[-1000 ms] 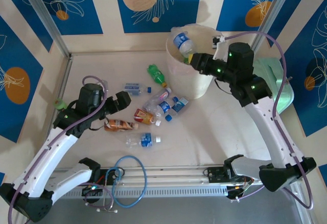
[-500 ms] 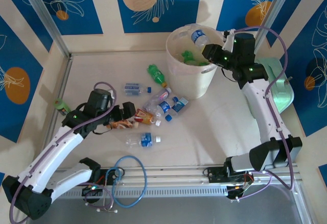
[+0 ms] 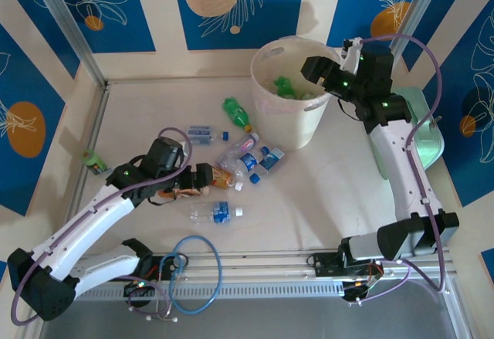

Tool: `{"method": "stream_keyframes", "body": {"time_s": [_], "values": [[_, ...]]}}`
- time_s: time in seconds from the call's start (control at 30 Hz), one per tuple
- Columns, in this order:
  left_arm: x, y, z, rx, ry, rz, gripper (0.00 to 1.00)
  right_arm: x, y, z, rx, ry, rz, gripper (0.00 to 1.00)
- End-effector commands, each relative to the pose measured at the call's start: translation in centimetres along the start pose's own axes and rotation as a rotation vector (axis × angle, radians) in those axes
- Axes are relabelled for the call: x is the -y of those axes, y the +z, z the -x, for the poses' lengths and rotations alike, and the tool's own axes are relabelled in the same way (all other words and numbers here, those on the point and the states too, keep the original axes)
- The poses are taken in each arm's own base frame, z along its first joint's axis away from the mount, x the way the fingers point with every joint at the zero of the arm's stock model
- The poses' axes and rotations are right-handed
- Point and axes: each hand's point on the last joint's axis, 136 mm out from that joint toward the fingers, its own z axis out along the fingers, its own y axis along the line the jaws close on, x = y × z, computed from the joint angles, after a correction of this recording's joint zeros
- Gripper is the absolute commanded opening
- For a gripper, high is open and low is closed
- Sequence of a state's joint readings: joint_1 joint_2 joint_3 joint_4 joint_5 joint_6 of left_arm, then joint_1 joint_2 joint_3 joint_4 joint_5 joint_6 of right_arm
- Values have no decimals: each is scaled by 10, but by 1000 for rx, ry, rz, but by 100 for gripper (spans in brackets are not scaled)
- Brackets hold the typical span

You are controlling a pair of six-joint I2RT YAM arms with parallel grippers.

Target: Put the plastic bottles in the bin

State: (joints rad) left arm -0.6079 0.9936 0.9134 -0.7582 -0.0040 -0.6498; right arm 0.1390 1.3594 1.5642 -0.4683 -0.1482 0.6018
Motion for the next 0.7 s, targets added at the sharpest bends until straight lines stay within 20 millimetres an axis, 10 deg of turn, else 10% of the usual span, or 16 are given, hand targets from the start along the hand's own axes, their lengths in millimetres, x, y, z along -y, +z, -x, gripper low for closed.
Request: {"method": "stream_keyframes", "body": {"time_s": [0.0,0.3,0.67], "values": [[-23,-15,6,54,-32,133,100,-45,-31,-11,0,-80,102,80],[-61,-10,-9,90,-302,240,100,-103,-70,-118,-147,-227,208,80],[-88,28,-47,53,-798,205,100,-110,-72,-217,-329,-322,194,80]]}}
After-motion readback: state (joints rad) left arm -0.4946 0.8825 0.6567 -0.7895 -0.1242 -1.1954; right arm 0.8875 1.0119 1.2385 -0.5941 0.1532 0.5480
